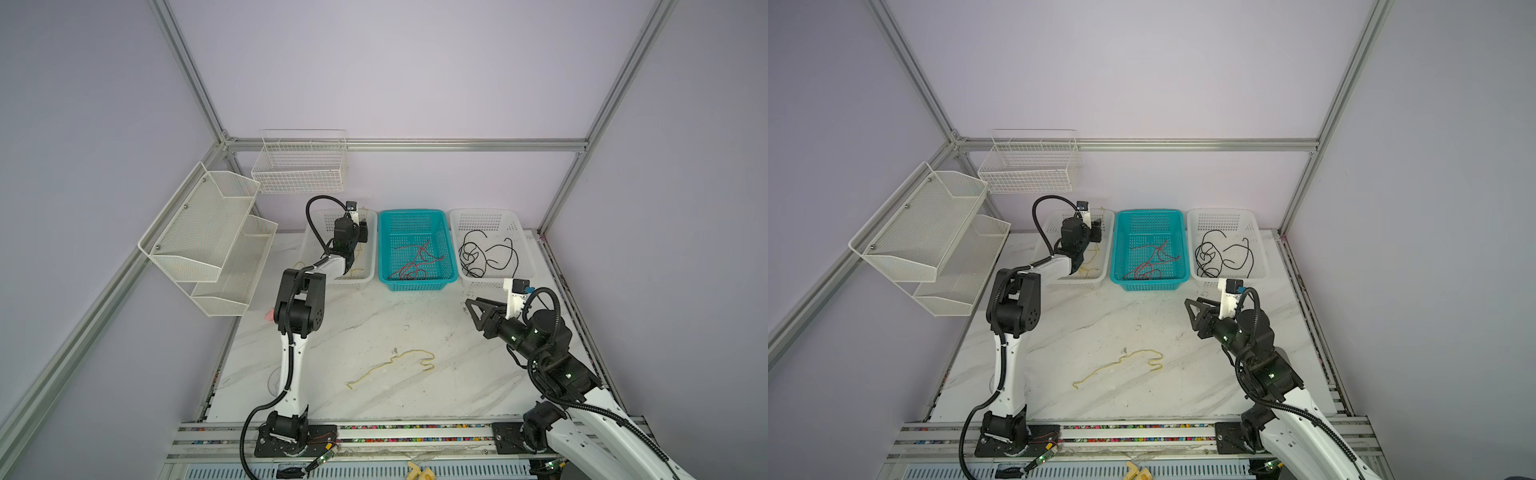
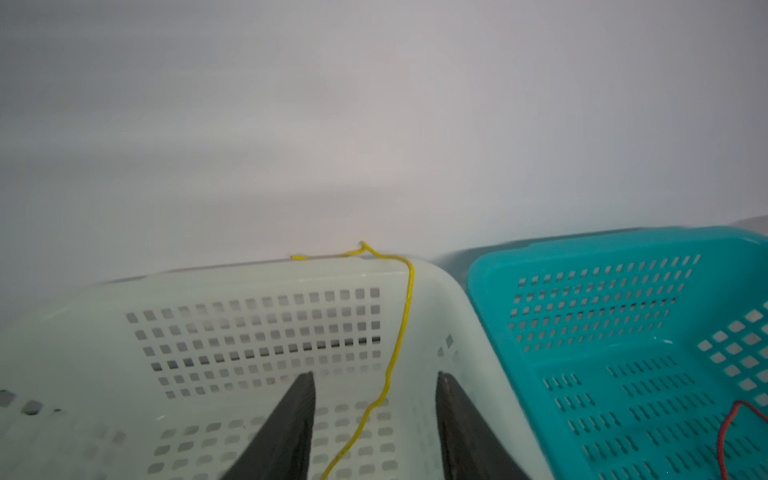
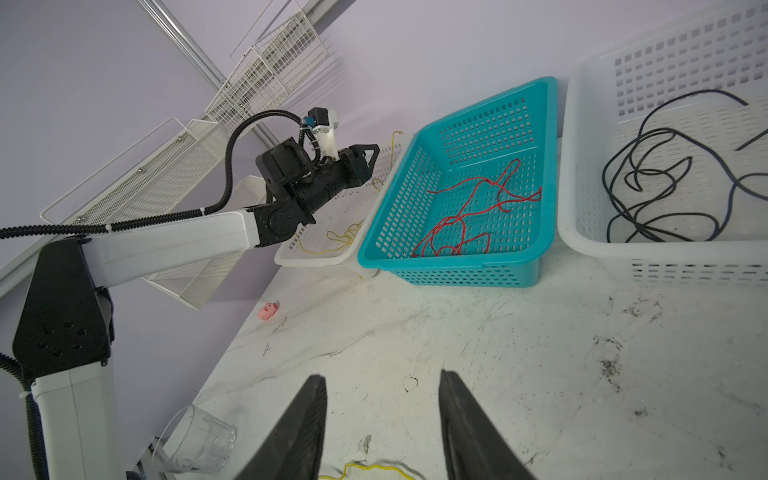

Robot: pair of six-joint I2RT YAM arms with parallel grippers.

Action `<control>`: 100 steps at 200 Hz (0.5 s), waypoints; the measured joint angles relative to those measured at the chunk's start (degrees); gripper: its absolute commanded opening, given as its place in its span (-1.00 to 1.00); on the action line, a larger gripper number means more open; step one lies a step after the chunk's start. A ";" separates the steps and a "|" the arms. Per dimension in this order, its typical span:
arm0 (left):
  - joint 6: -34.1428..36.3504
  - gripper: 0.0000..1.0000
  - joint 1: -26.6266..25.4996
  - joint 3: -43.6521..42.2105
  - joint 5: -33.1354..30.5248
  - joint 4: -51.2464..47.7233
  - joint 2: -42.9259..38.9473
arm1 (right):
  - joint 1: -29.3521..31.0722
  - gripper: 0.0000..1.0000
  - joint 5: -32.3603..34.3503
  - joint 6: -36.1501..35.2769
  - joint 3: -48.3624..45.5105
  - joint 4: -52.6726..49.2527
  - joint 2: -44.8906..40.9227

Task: Untangle the cables
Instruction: 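Grasp the yellow wire end hanging over the white basket rim with the left gripper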

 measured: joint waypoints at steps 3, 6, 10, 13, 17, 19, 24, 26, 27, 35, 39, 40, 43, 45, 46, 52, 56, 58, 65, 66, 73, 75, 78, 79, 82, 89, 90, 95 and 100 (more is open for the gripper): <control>0.00 0.04 0.02 0.00 0.26 -0.31 0.28 | 0.00 -0.04 -0.11 -0.02 0.00 0.00 0.09; 0.02 0.06 0.11 0.02 0.59 -0.70 0.59 | 0.02 -0.04 -0.17 0.00 0.00 -0.02 0.11; 0.02 0.09 0.15 0.02 0.98 -1.07 1.05 | 0.02 -0.04 -0.24 -0.02 0.00 -0.04 0.13; 0.04 0.11 0.22 0.02 1.36 -1.36 1.40 | 0.02 -0.04 -0.33 -0.02 0.00 -0.02 0.13; 0.04 0.13 0.31 0.11 1.75 -1.86 2.03 | 0.02 -0.04 -0.37 -0.04 0.00 0.00 0.11; 0.07 0.14 0.37 0.17 1.97 -2.14 2.32 | 0.02 -0.03 -0.39 -0.02 0.00 0.02 0.11; 0.07 0.17 0.50 0.35 2.43 -2.64 2.97 | 0.02 -0.03 -0.42 -0.04 0.00 0.11 0.09; 0.09 0.17 0.57 0.46 2.67 -2.84 3.26 | 0.02 -0.03 -0.42 -0.04 0.00 0.15 0.09; 0.11 0.17 0.59 0.48 2.75 -2.95 3.37 | 0.02 -0.03 -0.42 -0.04 0.00 0.15 0.09; 0.13 0.19 0.87 1.01 3.45 -4.07 4.57 | 0.02 -0.03 -0.44 -0.04 0.00 0.33 0.11; 0.13 0.20 1.03 1.33 3.76 -4.59 5.16 | 0.02 -0.03 -0.42 -0.04 0.00 0.37 0.11; 0.15 0.20 1.05 1.38 3.80 -4.72 5.27 | 0.02 -0.03 -0.42 -0.04 0.00 0.37 0.11; 0.15 0.21 1.16 1.66 4.00 -5.09 5.73 | 0.02 -0.03 -0.42 -0.04 0.00 0.37 0.11; 0.15 0.21 1.25 1.86 4.09 -5.33 5.99 | 0.02 -0.03 -0.44 -0.04 0.00 0.39 0.11; 0.17 0.21 1.29 1.95 4.13 -5.40 6.10 | 0.02 -0.03 -0.44 -0.04 0.00 0.39 0.11; 0.20 0.23 1.49 2.67 4.48 -6.16 6.91 | 0.02 -0.03 -0.44 -0.04 0.00 0.44 0.11; 0.24 0.23 1.68 3.30 4.63 -6.64 7.52 | 0.02 -0.03 -0.46 -0.04 0.00 0.50 0.11; 0.24 0.23 1.75 3.61 4.76 -6.91 7.76 | 0.02 -0.03 -0.46 -0.04 0.00 0.52 0.11; 0.33 0.23 1.97 4.57 4.98 -7.45 8.50 | 0.02 -0.03 -0.46 -0.04 0.00 0.61 0.11; 0.33 0.23 2.01 4.68 5.01 -7.52 8.59 | 0.02 -0.03 -0.46 -0.04 0.00 0.61 0.11; 0.39 0.23 2.19 5.90 5.20 -8.28 9.29 | 0.02 -0.03 -0.46 -0.04 0.00 0.72 0.13; 0.39 0.23 2.25 6.27 5.25 -8.55 9.49 | 0.02 -0.03 -0.46 -0.04 0.00 0.74 0.15; 0.44 0.23 2.32 6.80 5.29 -8.66 9.68 | 0.02 -0.03 -0.46 -0.04 0.00 0.76 0.17; 0.44 0.23 2.34 6.95 5.31 -8.70 9.77 | 0.02 -0.03 -0.48 -0.04 0.00 0.76 0.20; 0.46 0.23 2.40 7.52 5.40 -8.92 10.08 | 0.02 -0.03 -0.48 -0.04 0.00 0.79 0.26; 0.57 0.23 2.51 8.94 5.42 -9.25 10.67 | 0.02 -0.03 -0.48 -0.04 0.00 0.81 0.39; 0.57 0.23 2.51 9.05 5.42 -9.29 10.71 | 0.02 -0.03 -0.48 -0.04 0.00 0.81 0.39; 0.59 0.23 2.56 9.94 5.42 -9.49 11.10 | 0.02 -0.03 -0.50 -0.04 0.00 0.81 0.52; 0.59 0.21 2.58 10.82 5.42 -9.57 11.45 | 0.02 -0.03 -0.50 -0.04 0.00 0.81 0.70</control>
